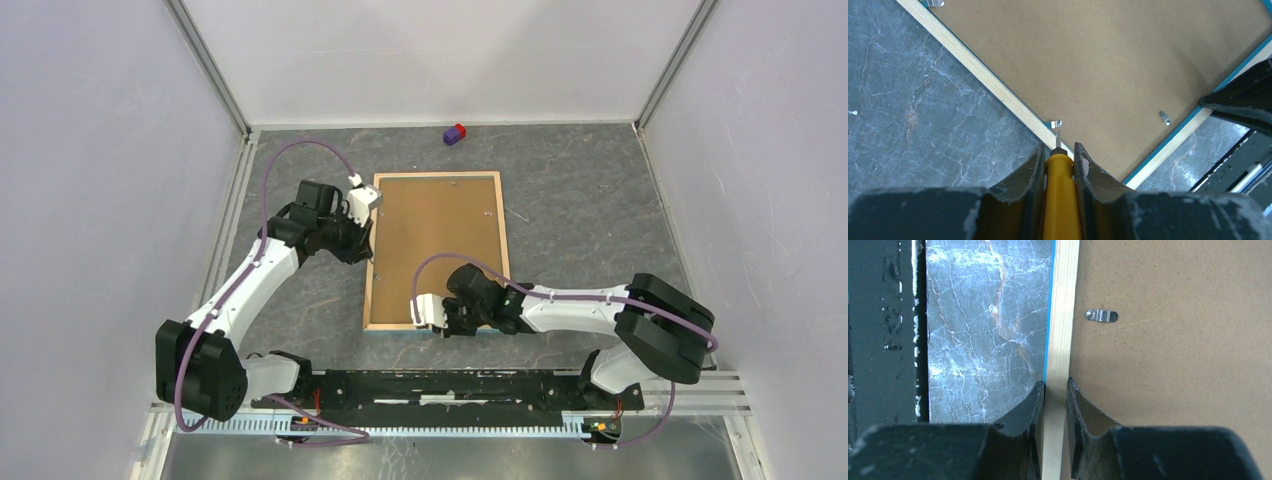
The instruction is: Take the photo out of the frame
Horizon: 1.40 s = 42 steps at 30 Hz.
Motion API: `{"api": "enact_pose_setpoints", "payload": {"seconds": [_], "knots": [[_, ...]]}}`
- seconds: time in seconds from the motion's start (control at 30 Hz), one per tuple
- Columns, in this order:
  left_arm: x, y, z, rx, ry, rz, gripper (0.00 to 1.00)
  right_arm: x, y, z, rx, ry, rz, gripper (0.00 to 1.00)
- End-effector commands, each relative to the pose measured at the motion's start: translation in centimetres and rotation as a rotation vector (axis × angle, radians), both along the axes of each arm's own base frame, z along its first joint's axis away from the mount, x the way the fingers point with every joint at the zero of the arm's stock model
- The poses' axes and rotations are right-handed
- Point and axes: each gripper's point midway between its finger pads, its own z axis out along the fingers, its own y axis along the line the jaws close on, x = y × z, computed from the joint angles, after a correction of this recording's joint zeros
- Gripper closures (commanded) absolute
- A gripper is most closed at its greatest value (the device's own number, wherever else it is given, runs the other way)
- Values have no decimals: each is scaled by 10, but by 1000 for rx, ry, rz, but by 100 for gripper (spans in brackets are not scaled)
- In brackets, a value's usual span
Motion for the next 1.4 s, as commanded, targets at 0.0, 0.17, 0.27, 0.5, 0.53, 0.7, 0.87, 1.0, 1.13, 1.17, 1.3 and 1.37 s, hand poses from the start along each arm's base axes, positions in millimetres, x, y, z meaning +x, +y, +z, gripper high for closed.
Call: {"api": "enact_pose_setpoints", "payload": {"seconds": [0.0,0.17,0.27,0.5,0.53,0.7,0.87,1.0,1.13,1.17,1.3,1.37], "knots": [[2,3,-8,49,-53,-54,98,7,-9,-10,-43,21,-17,94],[-3,3,-23,86,-49,-79,98,1,-7,-10,-42,45,16,100],[-7,1,-34,105,-33,-109,98,-1,-7,-11,-44,53,31,100],[-9,-5,-51,118,-16,-135,98,-5,-7,-14,-52,74,44,100],[-9,-6,-52,118,-14,-136,98,-6,-7,-15,-52,77,47,100],[-9,-5,-60,134,-8,-136,98,-7,-7,-15,-54,86,51,100],[-1,2,-65,178,-40,-113,98,-9,-7,-17,-58,93,58,100],[6,5,-66,200,-65,-93,98,-10,-7,-17,-56,96,63,100],[11,5,-66,205,-78,-89,98,-12,-8,-18,-59,105,73,100],[12,5,-66,205,-81,-86,98,-12,-8,-18,-60,106,74,100],[16,2,-65,193,-87,-81,98,-14,-9,-19,-63,114,83,100],[17,0,-65,188,-86,-80,98,-14,-9,-20,-66,115,84,100]]}}
